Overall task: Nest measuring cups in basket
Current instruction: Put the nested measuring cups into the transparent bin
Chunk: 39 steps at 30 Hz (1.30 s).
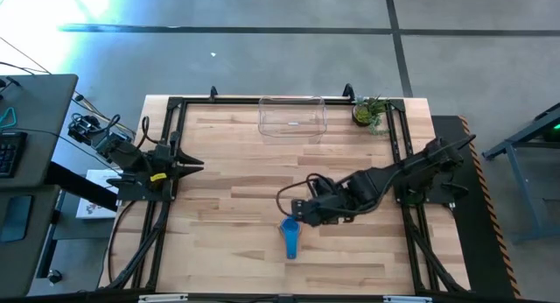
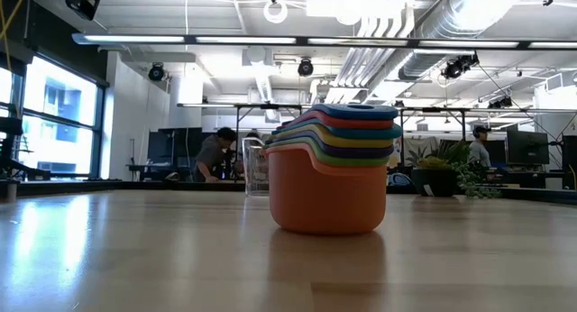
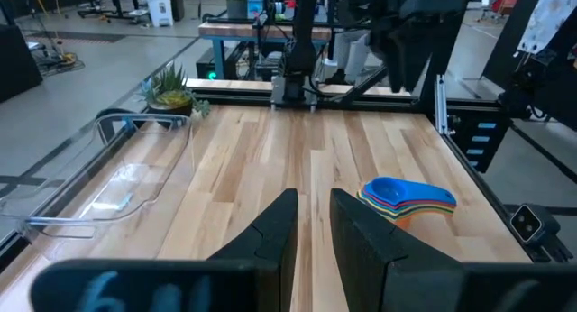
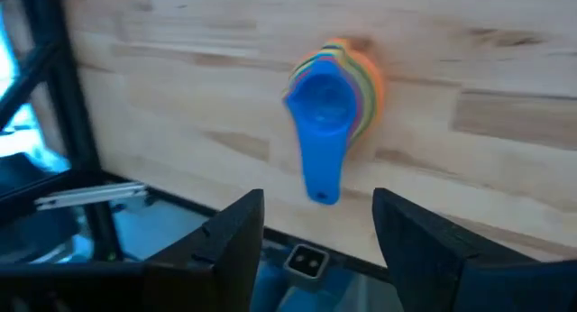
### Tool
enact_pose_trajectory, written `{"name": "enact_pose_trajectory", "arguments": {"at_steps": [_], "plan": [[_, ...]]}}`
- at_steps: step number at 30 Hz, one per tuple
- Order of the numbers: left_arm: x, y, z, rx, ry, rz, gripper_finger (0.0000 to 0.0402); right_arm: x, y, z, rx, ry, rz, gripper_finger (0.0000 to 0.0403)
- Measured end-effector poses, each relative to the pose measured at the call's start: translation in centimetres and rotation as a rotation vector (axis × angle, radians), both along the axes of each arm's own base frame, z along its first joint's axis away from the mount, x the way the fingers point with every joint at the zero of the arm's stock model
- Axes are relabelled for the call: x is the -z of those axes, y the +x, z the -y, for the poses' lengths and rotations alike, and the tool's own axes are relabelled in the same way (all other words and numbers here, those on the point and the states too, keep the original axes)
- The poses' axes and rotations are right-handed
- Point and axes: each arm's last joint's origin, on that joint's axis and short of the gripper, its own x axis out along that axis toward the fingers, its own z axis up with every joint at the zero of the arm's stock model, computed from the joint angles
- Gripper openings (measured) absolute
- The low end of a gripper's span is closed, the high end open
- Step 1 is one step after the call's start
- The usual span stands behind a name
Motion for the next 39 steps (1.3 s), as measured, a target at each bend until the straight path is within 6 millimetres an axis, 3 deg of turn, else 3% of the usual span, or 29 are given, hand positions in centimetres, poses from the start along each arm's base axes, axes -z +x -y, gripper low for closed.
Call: {"name": "enact_pose_trajectory", "arguments": {"at_steps": [6,18,32,39], "plan": [[0.0,0.0,0.0,0.000,0.001,0.000,0.0058,1.0,1.0,-2.0,-0.006,0.002,0.064,0.0200],[0.0,0.0,0.0,0.001,0.001,-0.001,0.0058,3.9,2.0,-5.1,-0.038,0.017,0.027,0.0199],[0.0,0.0,0.0,0.000,0.000,-0.001,0.0058,3.5,2.8,-5.9,-0.028,0.018,0.152,0.0203],[0.0,0.0,0.0,0.000,0.000,-0.001,0.0058,4.3,3.5,-6.2,-0.015,0.043,0.153,0.0218]]}}
